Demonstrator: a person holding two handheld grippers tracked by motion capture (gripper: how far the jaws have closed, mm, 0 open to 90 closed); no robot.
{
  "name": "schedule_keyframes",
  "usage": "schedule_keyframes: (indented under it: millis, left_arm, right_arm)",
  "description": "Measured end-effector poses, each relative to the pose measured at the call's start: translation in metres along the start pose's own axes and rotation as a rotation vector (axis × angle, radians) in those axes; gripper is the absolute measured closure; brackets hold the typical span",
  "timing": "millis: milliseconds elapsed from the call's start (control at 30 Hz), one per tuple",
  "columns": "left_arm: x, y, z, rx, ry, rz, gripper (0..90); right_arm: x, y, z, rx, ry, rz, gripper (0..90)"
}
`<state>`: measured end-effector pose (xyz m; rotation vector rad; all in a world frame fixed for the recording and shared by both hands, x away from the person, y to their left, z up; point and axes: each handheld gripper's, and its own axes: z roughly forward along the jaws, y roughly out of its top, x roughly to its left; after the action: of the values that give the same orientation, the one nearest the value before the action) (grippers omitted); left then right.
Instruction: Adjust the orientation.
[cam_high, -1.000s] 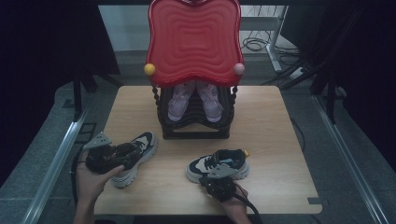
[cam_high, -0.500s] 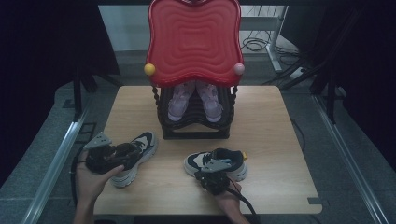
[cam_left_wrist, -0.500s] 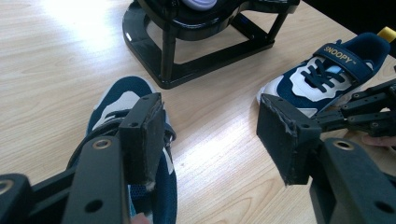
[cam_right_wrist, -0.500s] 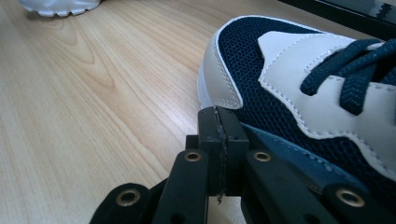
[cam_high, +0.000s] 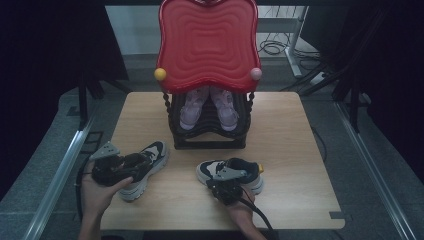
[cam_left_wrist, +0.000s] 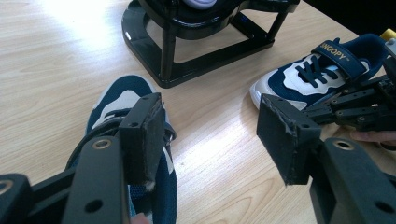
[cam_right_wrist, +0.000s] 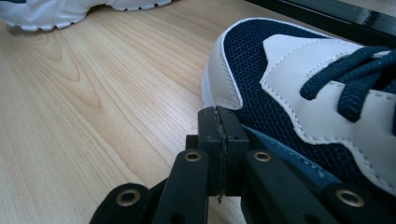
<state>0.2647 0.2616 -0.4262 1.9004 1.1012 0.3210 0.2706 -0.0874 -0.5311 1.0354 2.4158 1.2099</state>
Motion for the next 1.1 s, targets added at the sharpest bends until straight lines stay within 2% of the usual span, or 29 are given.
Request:
schedule_keyframes:
  millis: [667, 900, 1033, 1100]
  left_arm:
    - [0.001, 0.000, 0.001, 0.001, 0.000, -0.001, 41.5]
    - [0.002, -0.001, 0.000, 0.000, 0.000, -0.001, 41.5]
    - [0.002, -0.001, 0.000, 0.000, -0.001, 0.000, 41.5]
    - [0.002, -0.001, 0.000, 0.000, -0.002, -0.002, 41.5]
  right_arm:
    - [0.001, 0.006, 0.007, -0.018, -0.024, 0.012, 89.8]
    - [0.003, 0.007, 0.001, -0.040, -0.018, 0.016, 89.8]
    - [0.006, 0.007, -0.008, -0.064, 0.004, 0.009, 89.7]
    - [0.007, 0.008, -0.017, -0.094, 0.029, 0.017, 89.7]
